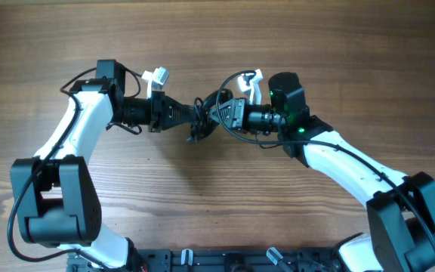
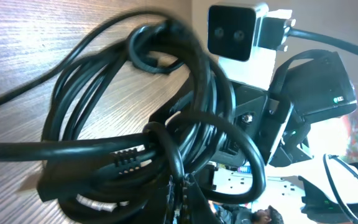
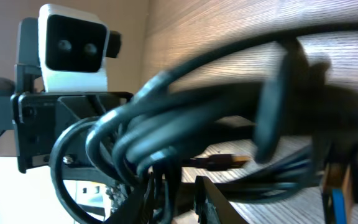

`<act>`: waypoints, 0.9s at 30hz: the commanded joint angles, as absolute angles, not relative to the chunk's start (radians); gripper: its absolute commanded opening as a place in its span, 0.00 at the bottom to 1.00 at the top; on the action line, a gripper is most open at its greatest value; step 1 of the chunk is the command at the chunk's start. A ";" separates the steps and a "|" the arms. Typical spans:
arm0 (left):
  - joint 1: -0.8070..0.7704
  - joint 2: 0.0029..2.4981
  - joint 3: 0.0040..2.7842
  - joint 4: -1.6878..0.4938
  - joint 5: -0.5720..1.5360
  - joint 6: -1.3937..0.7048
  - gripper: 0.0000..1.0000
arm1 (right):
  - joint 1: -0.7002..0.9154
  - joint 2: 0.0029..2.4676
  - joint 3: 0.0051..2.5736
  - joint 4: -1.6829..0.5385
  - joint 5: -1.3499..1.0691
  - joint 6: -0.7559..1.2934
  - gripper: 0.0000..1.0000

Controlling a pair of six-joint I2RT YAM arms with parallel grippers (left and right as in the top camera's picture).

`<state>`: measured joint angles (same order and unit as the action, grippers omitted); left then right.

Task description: Untangle cables

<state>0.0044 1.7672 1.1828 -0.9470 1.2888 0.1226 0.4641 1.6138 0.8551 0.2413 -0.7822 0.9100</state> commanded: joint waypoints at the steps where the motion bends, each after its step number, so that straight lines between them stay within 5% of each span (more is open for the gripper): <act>1: -0.043 1.769 1.191 -0.952 1.319 0.147 0.04 | 0.492 1.615 0.858 0.293 -0.803 0.936 0.24; 9: -0.116 1.769 1.191 -0.980 1.187 0.151 0.04 | 0.529 1.615 0.858 0.408 -0.889 0.884 0.20; 17: -0.116 1.769 1.191 -0.939 0.857 0.067 0.04 | 0.540 1.613 0.858 0.301 -0.915 0.680 0.21; 27: -0.116 1.769 1.191 -0.921 0.809 0.070 0.04 | 0.542 1.613 0.858 0.048 -0.723 0.453 0.29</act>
<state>-0.1123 1.7683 1.1828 -0.9237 0.8261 0.0727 0.5381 1.6173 0.8463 0.0841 -0.8104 0.4835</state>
